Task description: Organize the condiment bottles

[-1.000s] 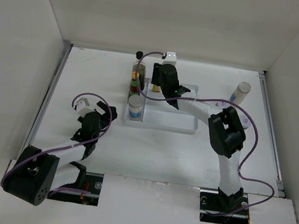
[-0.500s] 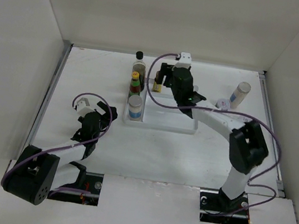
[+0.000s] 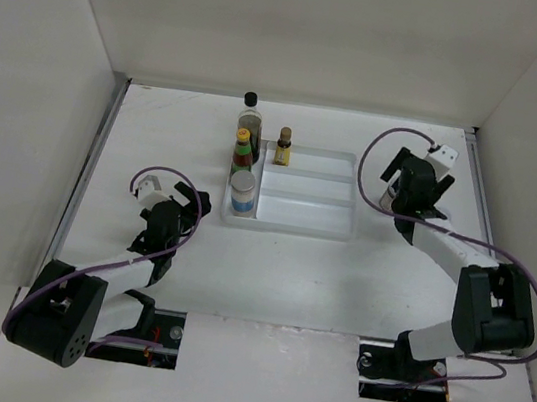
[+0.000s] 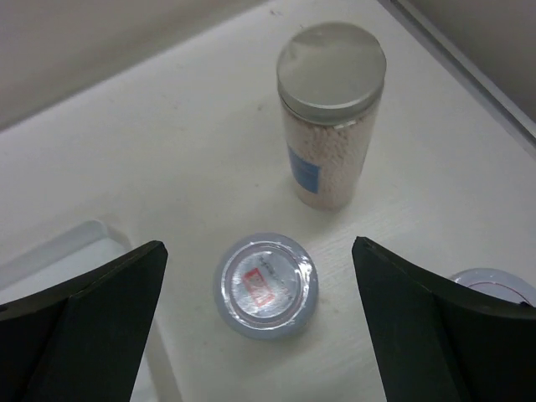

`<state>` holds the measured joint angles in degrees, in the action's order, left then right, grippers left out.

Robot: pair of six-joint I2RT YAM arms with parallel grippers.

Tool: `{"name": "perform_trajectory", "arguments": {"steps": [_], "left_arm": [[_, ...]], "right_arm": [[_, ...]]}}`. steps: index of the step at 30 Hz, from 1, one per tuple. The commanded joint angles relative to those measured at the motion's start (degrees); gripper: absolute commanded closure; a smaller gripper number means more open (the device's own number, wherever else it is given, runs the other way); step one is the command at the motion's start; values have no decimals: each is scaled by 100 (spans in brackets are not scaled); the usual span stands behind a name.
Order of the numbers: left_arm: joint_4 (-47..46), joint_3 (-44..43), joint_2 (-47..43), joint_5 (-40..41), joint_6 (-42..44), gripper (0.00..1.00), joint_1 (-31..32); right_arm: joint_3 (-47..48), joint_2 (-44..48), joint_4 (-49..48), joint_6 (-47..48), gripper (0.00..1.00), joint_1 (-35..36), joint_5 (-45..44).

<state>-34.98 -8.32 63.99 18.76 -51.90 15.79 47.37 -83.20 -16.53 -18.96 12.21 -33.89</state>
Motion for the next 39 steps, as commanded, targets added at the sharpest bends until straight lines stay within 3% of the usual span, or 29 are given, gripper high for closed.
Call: {"name": "perform_trajectory", "arguments": {"steps": [1,10,14,18,25,32,39], "left_arm": [[-334,-117,-9,-39,13,0,-2],[-316,-118,-26,-75,22,0,-28],[-334,-135,43,-66,22,0,-2],[-334,-135,26,-66,22,0,25],[-334,-118,-26,-48,22,0,16],[-334,-118,-18,-48,22,0,7],[-334,-126,17,-48,22,0,16]], "right_arm": [[105,-275,54,-125,0,-100,-13],[457,-1005,89,-231,1,-241,532],[439,-1006,54,-275,35,-223,480],[430,-690,-130,-65,49,-14,147],[1114,-345,-298,376,52,821,188],[2512,-1558,-254,358,50,1613,804],[3611,-2534,124,323,50,1895,1016]]}}
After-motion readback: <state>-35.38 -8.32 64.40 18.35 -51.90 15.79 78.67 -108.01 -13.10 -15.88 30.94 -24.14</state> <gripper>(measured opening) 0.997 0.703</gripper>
